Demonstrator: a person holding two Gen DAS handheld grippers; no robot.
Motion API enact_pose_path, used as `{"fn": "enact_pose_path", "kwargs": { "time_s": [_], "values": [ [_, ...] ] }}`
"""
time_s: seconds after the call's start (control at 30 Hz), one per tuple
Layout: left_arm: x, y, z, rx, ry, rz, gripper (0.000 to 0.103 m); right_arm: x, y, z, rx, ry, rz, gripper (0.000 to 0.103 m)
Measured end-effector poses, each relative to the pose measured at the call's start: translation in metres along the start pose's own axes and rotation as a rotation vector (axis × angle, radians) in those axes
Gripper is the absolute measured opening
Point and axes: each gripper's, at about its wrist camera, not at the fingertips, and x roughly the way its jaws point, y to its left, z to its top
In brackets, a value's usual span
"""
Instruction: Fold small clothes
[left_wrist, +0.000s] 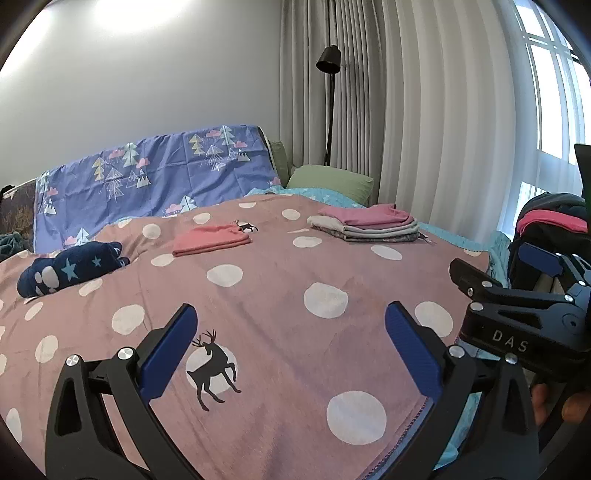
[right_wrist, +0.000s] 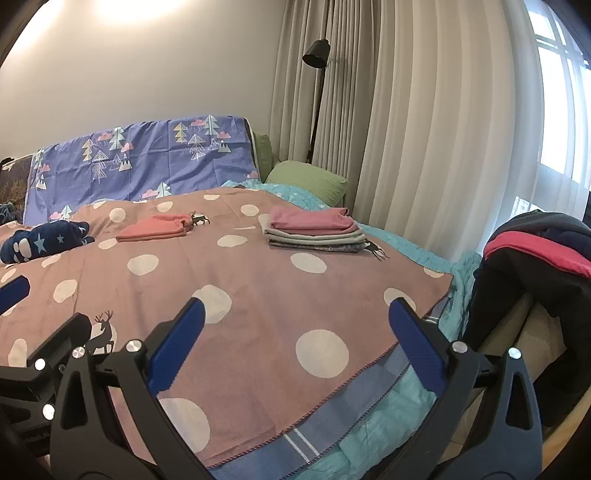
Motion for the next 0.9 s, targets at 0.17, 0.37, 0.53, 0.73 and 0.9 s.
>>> {"fn": "enact_pose_path", "kwargs": {
  "time_s": [0.17, 0.37, 0.53, 0.73, 0.9],
  "values": [
    [0.003, 0.001, -0.001, -0.002, 0.012, -0.002, 0.102, 0.002, 0.003, -0.002, -0.002, 0.007, 0.001, 0.101],
    [0.005, -0.001, -0.003, 0.001, 0.022, -0.002, 0.102, 0.007, 0.005, -0.005, -0.004, 0.023, 0.004, 0.101],
    [0.008, -0.002, -0.004, 0.000, 0.031, 0.001, 0.102, 0.009, 0.005, -0.005, -0.004, 0.025, 0.004, 0.101],
    [0.008, -0.002, -0.004, 0.000, 0.033, 0.003, 0.102, 0.010, 0.005, -0.006, -0.004, 0.028, 0.004, 0.101],
    [0.009, -0.002, -0.006, -0.002, 0.036, 0.004, 0.102, 0.011, 0.005, -0.006, -0.003, 0.027, 0.005, 0.101]
  ]
}}
